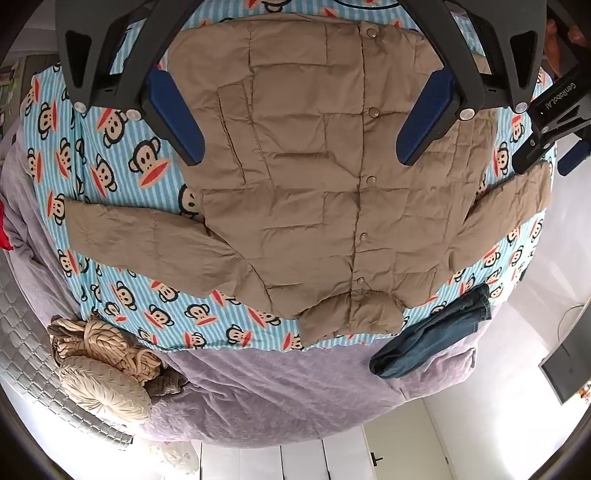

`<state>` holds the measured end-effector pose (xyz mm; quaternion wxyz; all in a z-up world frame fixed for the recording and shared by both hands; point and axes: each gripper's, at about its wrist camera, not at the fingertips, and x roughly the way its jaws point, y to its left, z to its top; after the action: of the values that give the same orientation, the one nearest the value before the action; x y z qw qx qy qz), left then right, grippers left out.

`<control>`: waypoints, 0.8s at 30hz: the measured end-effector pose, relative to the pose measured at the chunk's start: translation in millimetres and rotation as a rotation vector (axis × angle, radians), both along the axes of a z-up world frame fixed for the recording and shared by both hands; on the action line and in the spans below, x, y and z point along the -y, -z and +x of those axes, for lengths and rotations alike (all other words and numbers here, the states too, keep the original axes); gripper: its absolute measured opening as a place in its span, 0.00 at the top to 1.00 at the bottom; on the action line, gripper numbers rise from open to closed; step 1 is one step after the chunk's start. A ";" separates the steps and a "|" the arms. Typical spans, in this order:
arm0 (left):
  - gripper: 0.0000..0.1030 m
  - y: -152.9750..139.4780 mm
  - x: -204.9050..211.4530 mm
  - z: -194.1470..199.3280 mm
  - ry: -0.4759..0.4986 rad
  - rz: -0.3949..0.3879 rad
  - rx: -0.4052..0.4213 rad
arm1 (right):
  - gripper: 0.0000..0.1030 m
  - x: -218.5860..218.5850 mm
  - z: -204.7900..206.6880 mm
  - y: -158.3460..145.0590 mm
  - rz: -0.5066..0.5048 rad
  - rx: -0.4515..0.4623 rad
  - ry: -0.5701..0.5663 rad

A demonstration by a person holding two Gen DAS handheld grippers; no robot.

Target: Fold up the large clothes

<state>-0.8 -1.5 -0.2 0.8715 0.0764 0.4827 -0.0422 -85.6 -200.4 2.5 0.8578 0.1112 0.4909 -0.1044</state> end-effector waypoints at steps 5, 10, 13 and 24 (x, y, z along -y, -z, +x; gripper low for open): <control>0.00 -0.4 -0.8 -0.7 -0.001 0.002 0.000 | 0.00 -0.5 -0.2 0.4 0.000 -0.001 0.000; 0.00 -0.7 -2.1 -0.9 -0.001 0.002 -0.004 | 0.00 -0.6 0.4 0.2 0.001 -0.001 0.001; 0.00 0.4 -2.0 -0.5 0.001 0.000 -0.005 | 0.00 -1.0 0.6 0.5 0.000 -0.002 0.002; 0.00 0.3 -2.5 -0.7 0.000 0.000 -0.006 | 0.00 -1.2 1.2 1.8 0.001 -0.002 0.001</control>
<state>-1.5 0.9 -0.5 0.8700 0.0760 0.4852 -0.0425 -84.4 -199.2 0.8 0.8572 0.1116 0.4918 -0.1047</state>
